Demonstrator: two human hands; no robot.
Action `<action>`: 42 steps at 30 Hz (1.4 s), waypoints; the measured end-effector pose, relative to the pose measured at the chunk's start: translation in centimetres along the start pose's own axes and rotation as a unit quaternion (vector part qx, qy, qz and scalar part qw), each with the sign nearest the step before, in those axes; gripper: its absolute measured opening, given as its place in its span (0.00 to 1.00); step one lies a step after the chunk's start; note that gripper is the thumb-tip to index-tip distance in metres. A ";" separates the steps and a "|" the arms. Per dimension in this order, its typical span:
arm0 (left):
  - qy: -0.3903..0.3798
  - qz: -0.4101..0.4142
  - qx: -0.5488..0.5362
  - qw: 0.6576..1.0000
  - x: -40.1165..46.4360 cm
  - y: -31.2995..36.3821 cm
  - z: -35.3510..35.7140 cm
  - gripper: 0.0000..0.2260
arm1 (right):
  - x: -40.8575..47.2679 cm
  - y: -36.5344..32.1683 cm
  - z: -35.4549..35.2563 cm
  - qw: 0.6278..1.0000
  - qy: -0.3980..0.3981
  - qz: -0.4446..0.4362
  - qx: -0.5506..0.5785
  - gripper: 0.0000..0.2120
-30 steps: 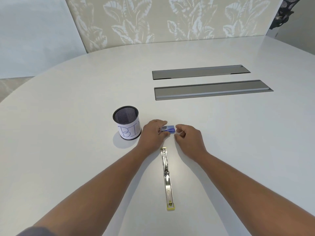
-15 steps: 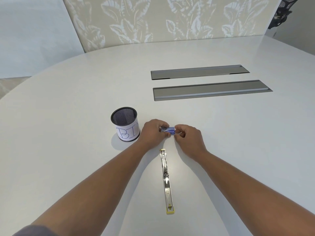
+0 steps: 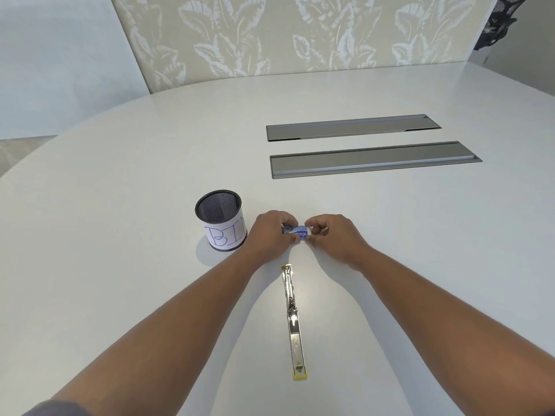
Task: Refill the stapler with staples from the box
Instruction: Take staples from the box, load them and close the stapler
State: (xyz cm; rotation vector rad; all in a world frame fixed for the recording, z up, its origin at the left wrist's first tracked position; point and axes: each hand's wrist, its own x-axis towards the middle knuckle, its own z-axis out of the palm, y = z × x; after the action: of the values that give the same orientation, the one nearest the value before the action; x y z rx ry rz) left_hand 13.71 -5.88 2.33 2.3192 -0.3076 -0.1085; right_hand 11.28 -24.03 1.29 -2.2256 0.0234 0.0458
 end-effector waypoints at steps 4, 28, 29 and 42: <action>0.003 0.002 0.007 1.000 -0.3 0.0 -0.2 0.12 | 0.6 0.1 -0.3 1.000 -0.026 -0.005 -0.005 0.12; 0.014 -0.019 -0.016 1.000 -1.0 -0.6 -0.2 0.13 | 0.6 0.6 -0.9 0.998 -0.052 0.014 0.031 0.11; 0.014 -0.021 -0.019 1.000 -1.0 -0.6 -0.2 0.12 | 0.5 0.5 -1.0 0.998 -0.053 0.014 0.040 0.13; 0.013 -0.018 -0.032 0.999 -0.8 -1.0 0.0 0.13 | 0.2 -1.2 -1.0 0.998 -0.031 0.032 0.052 0.08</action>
State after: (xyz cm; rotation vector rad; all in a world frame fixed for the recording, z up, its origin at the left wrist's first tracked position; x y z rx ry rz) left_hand 13.10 -4.94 1.58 2.2619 -0.2451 -0.1053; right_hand 11.52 -24.08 2.82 -2.1171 0.0606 0.1462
